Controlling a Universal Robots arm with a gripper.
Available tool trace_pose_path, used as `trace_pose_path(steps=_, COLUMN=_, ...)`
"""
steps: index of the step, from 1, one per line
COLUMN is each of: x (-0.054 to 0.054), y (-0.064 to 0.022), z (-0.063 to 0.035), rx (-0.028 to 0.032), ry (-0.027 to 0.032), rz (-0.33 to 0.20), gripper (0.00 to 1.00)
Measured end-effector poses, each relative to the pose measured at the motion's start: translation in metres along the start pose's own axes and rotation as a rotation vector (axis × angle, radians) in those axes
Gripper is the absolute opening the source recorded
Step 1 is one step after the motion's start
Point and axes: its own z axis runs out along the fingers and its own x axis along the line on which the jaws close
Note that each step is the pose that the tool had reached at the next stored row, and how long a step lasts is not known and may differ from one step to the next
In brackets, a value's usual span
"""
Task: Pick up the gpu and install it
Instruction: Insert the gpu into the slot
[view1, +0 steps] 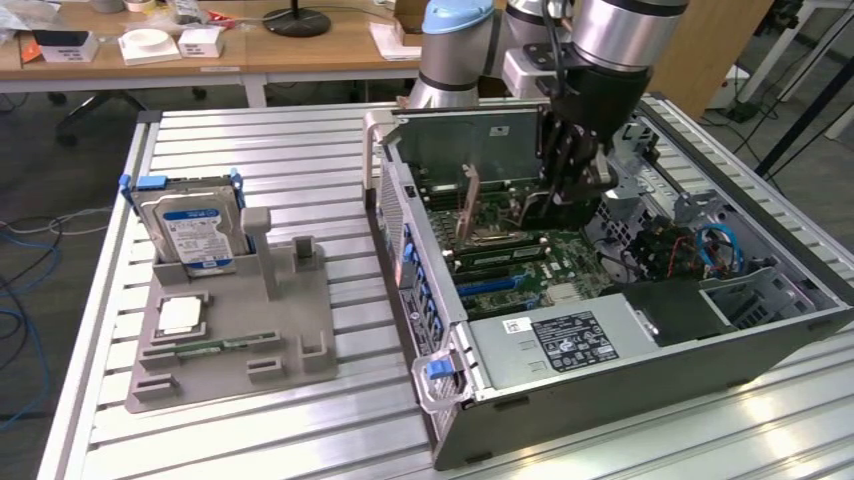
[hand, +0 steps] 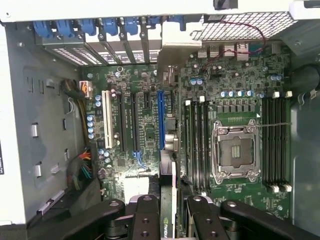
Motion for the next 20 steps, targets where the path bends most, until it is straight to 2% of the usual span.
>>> trace_pose_path(steps=20, x=0.0011, y=-0.0001, z=0.0020, rx=0.0000, ry=0.0002, rz=0.000, gripper=0.26)
